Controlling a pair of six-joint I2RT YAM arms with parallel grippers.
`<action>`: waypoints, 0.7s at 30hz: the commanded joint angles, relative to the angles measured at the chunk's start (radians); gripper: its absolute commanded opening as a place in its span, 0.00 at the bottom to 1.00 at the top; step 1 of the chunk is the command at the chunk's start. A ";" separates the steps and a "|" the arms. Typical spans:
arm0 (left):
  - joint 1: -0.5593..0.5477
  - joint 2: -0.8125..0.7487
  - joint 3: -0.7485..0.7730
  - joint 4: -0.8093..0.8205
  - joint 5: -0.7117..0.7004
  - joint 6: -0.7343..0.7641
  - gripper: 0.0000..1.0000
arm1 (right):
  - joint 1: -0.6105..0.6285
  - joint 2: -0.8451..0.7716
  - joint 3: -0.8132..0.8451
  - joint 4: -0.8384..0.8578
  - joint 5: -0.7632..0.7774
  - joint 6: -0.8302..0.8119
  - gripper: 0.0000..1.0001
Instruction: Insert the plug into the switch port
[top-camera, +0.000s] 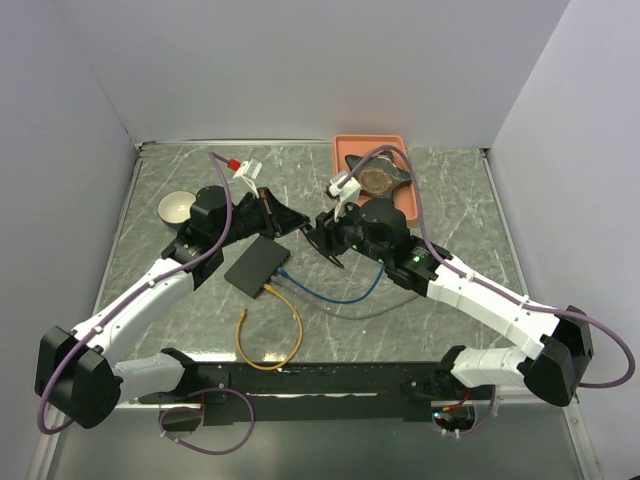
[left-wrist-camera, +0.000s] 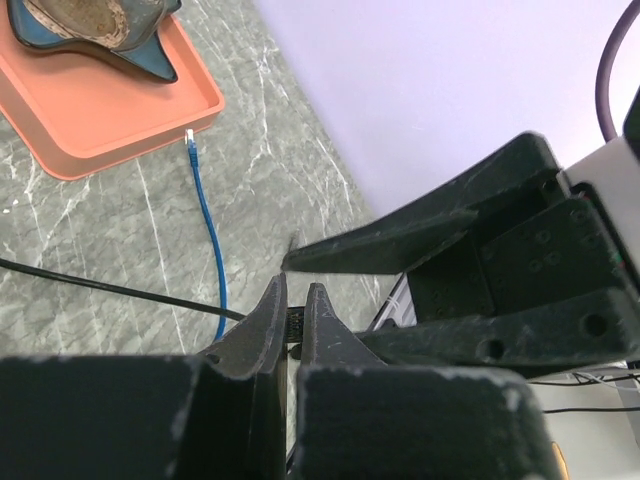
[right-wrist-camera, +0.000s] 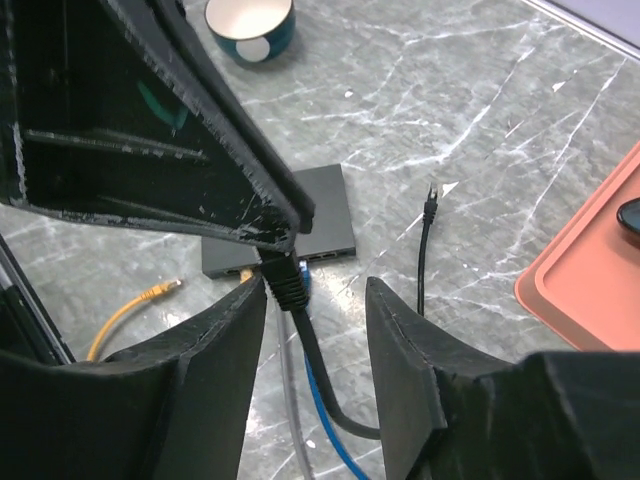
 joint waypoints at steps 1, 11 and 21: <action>-0.004 0.008 0.052 0.006 -0.005 -0.015 0.01 | 0.021 0.009 0.060 0.008 0.054 -0.027 0.50; -0.004 0.013 0.052 0.003 -0.003 -0.010 0.01 | 0.038 0.025 0.073 0.005 0.074 -0.024 0.36; -0.004 0.031 0.053 0.010 0.018 -0.018 0.01 | 0.043 0.019 0.067 0.022 0.094 -0.009 0.37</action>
